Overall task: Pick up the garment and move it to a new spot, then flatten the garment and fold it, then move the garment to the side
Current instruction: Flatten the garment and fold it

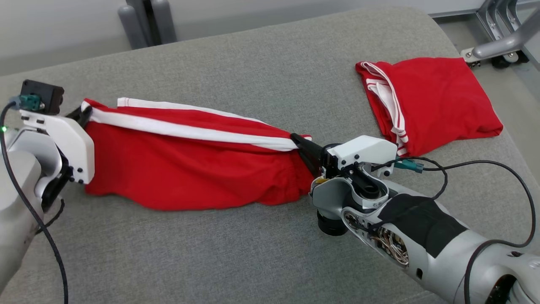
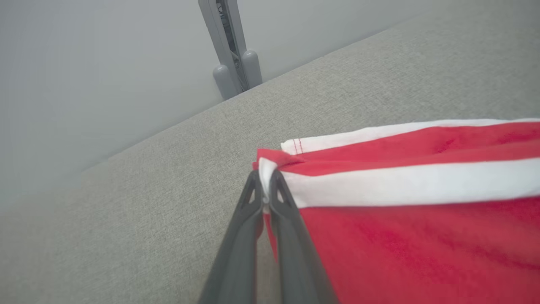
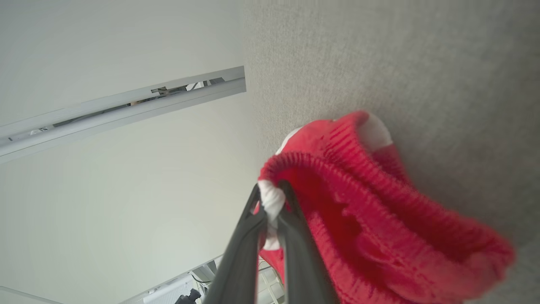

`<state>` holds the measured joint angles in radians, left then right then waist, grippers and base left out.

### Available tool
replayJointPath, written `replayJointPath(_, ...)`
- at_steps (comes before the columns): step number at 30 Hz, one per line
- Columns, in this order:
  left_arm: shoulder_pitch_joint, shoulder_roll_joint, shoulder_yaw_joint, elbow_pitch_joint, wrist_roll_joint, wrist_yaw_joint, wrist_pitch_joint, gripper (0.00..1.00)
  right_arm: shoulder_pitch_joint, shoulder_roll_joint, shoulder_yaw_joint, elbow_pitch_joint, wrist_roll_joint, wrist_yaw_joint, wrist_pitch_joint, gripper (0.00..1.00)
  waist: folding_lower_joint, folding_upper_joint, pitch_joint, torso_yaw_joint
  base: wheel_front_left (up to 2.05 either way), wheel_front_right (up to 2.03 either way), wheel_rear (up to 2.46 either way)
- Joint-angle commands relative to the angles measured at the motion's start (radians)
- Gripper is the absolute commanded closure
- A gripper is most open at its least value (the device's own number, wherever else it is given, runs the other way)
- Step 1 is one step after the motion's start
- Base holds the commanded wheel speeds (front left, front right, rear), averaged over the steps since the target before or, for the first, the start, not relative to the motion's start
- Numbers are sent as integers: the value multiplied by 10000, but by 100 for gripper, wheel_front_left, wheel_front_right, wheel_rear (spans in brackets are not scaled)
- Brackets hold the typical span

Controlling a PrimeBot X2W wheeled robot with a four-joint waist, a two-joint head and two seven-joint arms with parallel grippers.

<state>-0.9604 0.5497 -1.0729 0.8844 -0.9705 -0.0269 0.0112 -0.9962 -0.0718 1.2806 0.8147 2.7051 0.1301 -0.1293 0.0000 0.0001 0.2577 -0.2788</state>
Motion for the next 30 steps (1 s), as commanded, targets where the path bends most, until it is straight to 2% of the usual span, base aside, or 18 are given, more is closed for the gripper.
replayJointPath(1, -261, -34, 4, 197, 111, -75, -119, 100, -53, -31, 18, 100, 126, 12, 46, 100, 0, -1, 103, -83, 0, 0, 0)
replayJointPath(4, -512, -235, -39, 660, 229, -158, -333, 100, -185, 72, 15, 303, 146, 12, 164, 98, 0, -1, 242, -183, 0, 0, 0)
replayJointPath(14, -1112, -843, -233, 2028, 458, -506, -903, 100, -371, 167, 16, 523, 330, 10, 207, 100, 0, -1, 659, -420, 0, 0, 0)
replayJointPath(15, -1142, -892, -242, 2143, 449, -527, -928, 100, -376, 172, 16, 522, 301, 10, 208, 86, 0, -1, 675, -432, 0, 0, 0)
replayJointPath(16, -1142, -892, -242, 2143, 449, -527, -928, 100, -376, 172, 16, 522, 301, 10, 208, 86, 0, -1, 675, -432, 0, 0, 0)
replayJointPath(17, -1166, -941, -255, 2245, 438, -556, -937, 100, -386, 173, 16, 525, 266, 10, 201, 0, 0, -1, 690, -441, 0, 0, 0)
replayJointPath(18, -1192, -989, -259, 2355, 437, -547, -954, 56, -389, 174, 16, 506, 268, 10, 202, 0, 0, -1, 703, -445, 0, 0, 0)
replayJointPath(19, -1220, -1032, -258, 2453, 455, -543, -1047, 4, -413, 178, 16, 485, 157, 10, 192, 0, 0, -1, 717, -441, 0, 0, 0)
replayJointPath(20, -1235, -1077, -226, 2542, 441, -491, -1143, 0, -375, 179, 17, 472, 128, 10, 212, 0, 0, -1, 728, -430, 0, 0, 0)
replayJointPath(25, -1474, -1273, -124, 2868, 488, -347, -1941, 0, -481, 185, 17, 406, 235, 10, 103, 0, 0, -1, 723, -323, 0, 0, 0)
replayJointPath(30, -1532, -1454, 4, 3038, 543, -301, -2522, 0, -490, 174, 16, 703, -211, 10, 32, 0, 0, -1, 572, -154, 0, 0, 0)
